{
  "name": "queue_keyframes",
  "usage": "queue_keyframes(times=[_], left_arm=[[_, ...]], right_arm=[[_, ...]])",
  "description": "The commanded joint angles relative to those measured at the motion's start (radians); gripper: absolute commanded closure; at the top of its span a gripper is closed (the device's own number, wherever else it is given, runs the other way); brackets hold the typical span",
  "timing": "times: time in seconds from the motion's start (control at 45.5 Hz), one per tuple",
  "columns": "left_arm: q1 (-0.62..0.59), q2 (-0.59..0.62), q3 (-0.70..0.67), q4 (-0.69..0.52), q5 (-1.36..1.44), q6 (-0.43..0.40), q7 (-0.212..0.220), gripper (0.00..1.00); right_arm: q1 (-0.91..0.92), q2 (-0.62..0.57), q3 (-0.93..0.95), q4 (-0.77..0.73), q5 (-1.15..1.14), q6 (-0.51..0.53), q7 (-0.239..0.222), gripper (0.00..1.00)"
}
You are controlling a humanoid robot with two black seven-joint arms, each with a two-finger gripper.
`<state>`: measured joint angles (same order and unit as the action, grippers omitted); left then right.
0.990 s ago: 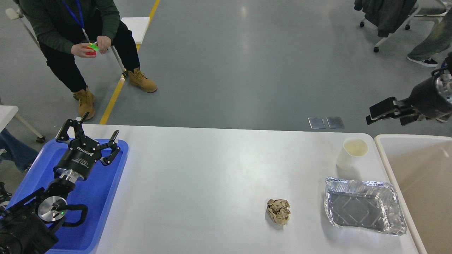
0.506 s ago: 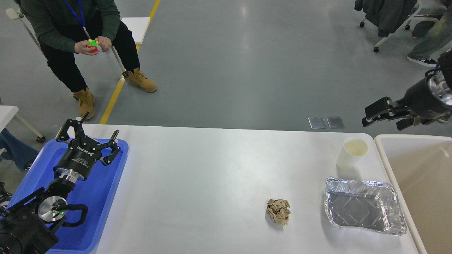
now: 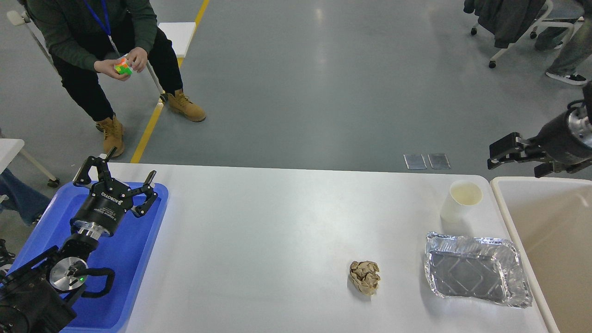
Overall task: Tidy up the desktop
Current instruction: 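Move the right gripper over the table toward the white paper cup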
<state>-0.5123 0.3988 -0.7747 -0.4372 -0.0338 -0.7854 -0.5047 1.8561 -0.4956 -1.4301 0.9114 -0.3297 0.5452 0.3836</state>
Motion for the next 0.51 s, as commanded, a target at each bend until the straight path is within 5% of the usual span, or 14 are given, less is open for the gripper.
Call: queue_keyframes(times=[0.0, 0.484], left_arm=[[0.0, 0.0, 0.0, 0.0, 0.0, 0.0, 0.0, 0.01], [0.0, 0.0, 0.0, 0.0, 0.0, 0.0, 0.0, 0.01]], right_arm=[[-0.152, 0.026, 0.045, -0.106, 0.015, -0.085, -0.006, 0.0], [-0.511, 0.078, 0.238, -0.417, 0.015, -0.157, -0.008, 0.0]])
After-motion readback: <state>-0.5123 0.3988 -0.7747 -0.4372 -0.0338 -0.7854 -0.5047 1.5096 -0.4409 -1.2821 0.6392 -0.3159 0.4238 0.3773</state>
